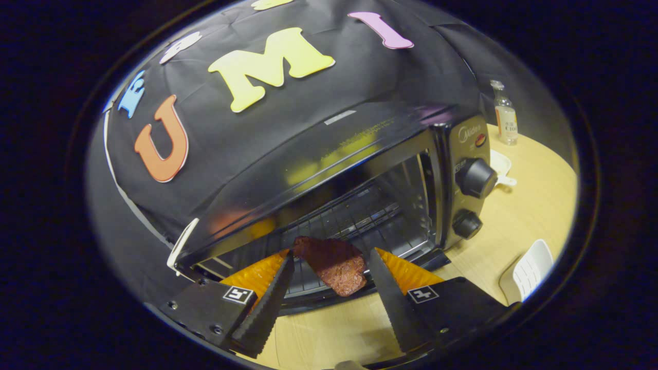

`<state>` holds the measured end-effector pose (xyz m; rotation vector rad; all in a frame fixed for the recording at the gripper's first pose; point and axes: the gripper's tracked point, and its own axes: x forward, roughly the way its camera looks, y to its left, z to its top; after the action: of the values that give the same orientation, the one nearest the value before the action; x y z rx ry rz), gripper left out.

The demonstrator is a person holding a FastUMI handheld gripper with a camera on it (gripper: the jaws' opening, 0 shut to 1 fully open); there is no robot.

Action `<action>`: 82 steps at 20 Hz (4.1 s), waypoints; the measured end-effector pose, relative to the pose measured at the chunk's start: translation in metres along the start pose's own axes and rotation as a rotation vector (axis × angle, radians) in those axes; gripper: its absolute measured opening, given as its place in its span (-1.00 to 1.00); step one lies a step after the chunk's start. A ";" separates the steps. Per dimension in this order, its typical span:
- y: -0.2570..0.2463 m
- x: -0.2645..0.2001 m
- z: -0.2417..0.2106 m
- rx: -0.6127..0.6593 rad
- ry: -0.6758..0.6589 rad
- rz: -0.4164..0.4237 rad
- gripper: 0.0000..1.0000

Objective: Open the toaster oven, put the food inside, and close the toaster oven door.

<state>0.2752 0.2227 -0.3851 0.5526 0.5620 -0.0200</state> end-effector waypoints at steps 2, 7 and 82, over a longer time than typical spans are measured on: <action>-0.002 -0.015 0.002 -0.040 0.014 0.003 0.88; -0.004 -0.070 0.009 -0.195 0.019 0.021 0.88; -0.031 -0.150 0.044 -0.493 0.072 -0.030 0.90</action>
<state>0.1649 0.1550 -0.2925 0.0649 0.6196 0.1087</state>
